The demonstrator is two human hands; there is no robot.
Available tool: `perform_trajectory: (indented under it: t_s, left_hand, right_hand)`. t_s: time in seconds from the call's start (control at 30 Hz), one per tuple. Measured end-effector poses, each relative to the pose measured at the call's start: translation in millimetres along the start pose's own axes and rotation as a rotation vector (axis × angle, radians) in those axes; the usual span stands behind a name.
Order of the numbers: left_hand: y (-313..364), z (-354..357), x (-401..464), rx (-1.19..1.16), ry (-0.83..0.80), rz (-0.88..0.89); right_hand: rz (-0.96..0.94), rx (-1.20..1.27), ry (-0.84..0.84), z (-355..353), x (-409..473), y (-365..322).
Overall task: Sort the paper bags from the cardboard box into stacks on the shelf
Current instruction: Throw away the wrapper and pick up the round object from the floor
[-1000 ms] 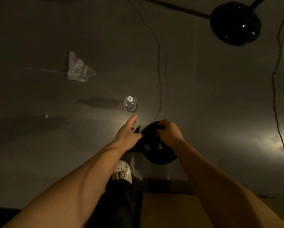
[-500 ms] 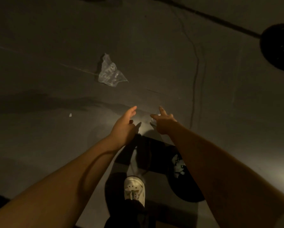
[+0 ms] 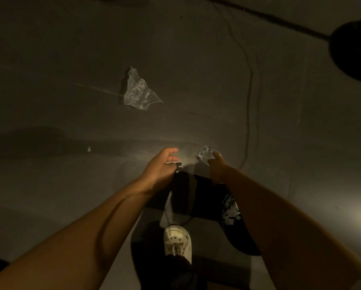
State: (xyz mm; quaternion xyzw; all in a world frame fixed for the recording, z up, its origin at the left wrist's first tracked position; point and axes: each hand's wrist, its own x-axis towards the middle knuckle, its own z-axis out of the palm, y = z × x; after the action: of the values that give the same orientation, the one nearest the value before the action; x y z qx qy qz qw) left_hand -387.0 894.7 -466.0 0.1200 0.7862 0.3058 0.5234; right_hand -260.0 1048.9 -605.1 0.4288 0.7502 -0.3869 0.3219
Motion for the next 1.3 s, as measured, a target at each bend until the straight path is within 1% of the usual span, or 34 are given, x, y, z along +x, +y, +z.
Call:
perform_trajectory:
  t_s: [0.03,0.1,0.2,0.27,0.37,0.47,0.53,0.6,0.73,0.83,0.93,1.0,1.07,1.13,1.2,1.3]
  left_hand:
    - [-1,0,0,0.009,0.007,0.002]
    - [-3,2,-4,0.022,0.019,0.007]
    - [-1,4,-16,0.036,0.043,0.022]
    - [8,6,-29,0.026,0.059,0.051]
    - [29,9,-50,0.035,0.048,0.088]
    - [49,15,-75,0.032,0.033,0.109]
    - [61,22,-99,0.038,0.011,0.137]
    - [68,28,-120,0.062,-0.008,0.167]
    - [73,41,-161,0.114,-0.054,0.202]
    - [70,49,-188,0.139,-0.080,0.217]
    - [66,53,-203,0.202,-0.122,0.237]
    - [62,54,-206,0.243,-0.144,0.254]
    - [61,54,-208,0.262,-0.175,0.261]
    - [59,52,-208,0.297,-0.207,0.268]
    - [56,47,-211,0.320,-0.206,0.281]
    - [55,39,-216,0.300,-0.175,0.296]
  right_hand:
    - [0.004,0.021,0.010,-1,-8,-4]
    - [-0.033,-0.009,0.123,-4,-17,-5]
    - [-0.187,-0.083,0.268,-20,-49,-15]
    - [-0.250,-0.017,0.337,-35,-81,-21]
    - [-0.257,0.178,0.434,-62,-137,-29]
    - [-0.282,0.283,0.636,-76,-193,-24]
    - [-0.232,0.367,0.722,-79,-234,-10]
    - [-0.152,0.455,0.771,-77,-268,8]
    - [-0.007,0.499,0.780,-59,-326,44]
    - [0.073,0.467,0.707,-38,-356,61]
    - [0.122,0.451,0.635,-20,-364,68]
    - [0.150,0.436,0.539,-13,-362,69]
    - [0.202,0.431,0.400,-11,-360,67]
    - [0.209,0.420,0.338,-13,-358,60]
    - [0.163,0.375,0.373,-20,-360,48]
    - [0.075,0.315,0.469,-39,-368,27]
